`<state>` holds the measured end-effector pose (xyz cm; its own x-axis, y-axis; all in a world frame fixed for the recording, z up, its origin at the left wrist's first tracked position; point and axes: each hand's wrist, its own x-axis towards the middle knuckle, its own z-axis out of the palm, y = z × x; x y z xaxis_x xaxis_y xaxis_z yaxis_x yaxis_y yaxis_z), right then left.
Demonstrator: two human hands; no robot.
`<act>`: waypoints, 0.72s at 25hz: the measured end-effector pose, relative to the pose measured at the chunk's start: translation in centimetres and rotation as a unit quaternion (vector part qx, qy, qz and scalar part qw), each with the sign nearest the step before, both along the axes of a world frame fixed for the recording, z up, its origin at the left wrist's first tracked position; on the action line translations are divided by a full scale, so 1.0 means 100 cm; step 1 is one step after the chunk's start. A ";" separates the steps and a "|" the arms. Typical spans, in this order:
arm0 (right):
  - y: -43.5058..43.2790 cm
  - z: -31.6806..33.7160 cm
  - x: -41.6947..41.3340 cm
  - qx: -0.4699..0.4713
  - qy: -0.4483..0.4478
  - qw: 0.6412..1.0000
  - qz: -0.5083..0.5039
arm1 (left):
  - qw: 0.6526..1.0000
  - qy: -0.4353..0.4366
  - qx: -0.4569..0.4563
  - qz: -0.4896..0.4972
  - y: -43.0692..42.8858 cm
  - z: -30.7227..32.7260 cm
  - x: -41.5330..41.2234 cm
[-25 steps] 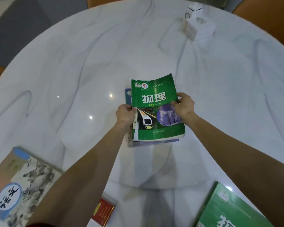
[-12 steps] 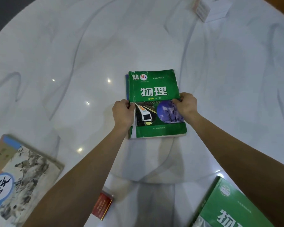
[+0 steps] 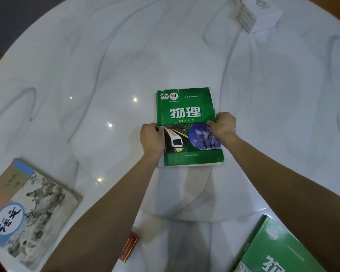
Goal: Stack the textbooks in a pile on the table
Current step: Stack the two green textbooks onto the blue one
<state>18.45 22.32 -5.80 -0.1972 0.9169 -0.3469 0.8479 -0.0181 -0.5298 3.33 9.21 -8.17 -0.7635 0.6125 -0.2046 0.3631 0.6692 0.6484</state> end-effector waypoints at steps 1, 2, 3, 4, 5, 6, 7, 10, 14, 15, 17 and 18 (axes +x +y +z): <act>0.000 -0.001 0.000 0.002 0.001 1.000 0.002 | 1.000 -0.002 0.001 0.005 0.000 -0.001 0.000; 0.001 -0.002 0.000 0.004 0.003 1.000 0.002 | 1.000 -0.008 0.003 0.009 0.001 -0.002 0.000; 0.002 -0.003 0.001 0.006 0.007 1.000 0.002 | 1.000 -0.015 0.005 0.012 0.001 -0.003 -0.001; 0.003 -0.004 0.001 0.007 0.008 1.000 0.005 | 1.000 -0.021 0.006 0.014 0.002 -0.003 -0.001; 0.003 -0.004 0.001 0.006 0.009 1.000 0.007 | 1.000 -0.025 0.005 0.016 0.002 -0.002 -0.001; 0.004 -0.004 0.001 0.002 0.012 1.000 0.006 | 0.999 -0.028 0.002 0.018 0.002 -0.002 0.000; 0.004 -0.004 0.001 -0.002 0.017 1.000 0.002 | 0.999 -0.027 0.000 0.019 0.002 -0.002 0.001; 0.003 -0.004 0.001 -0.017 0.023 1.000 -0.003 | 1.000 -0.018 -0.009 0.016 0.001 0.001 0.004; 0.001 0.005 0.002 -0.026 -0.004 0.999 0.023 | 0.999 0.009 -0.043 -0.017 0.000 0.012 0.004; 0.000 0.008 0.004 -0.026 -0.019 0.999 0.033 | 0.998 0.019 -0.053 -0.028 -0.001 0.015 0.002; -0.005 0.016 0.014 -0.010 -0.049 0.997 0.052 | 0.994 0.052 -0.076 -0.059 -0.004 0.025 0.002; -0.009 0.020 0.019 0.005 -0.067 0.996 0.064 | 0.989 0.085 -0.091 -0.084 -0.006 0.028 0.002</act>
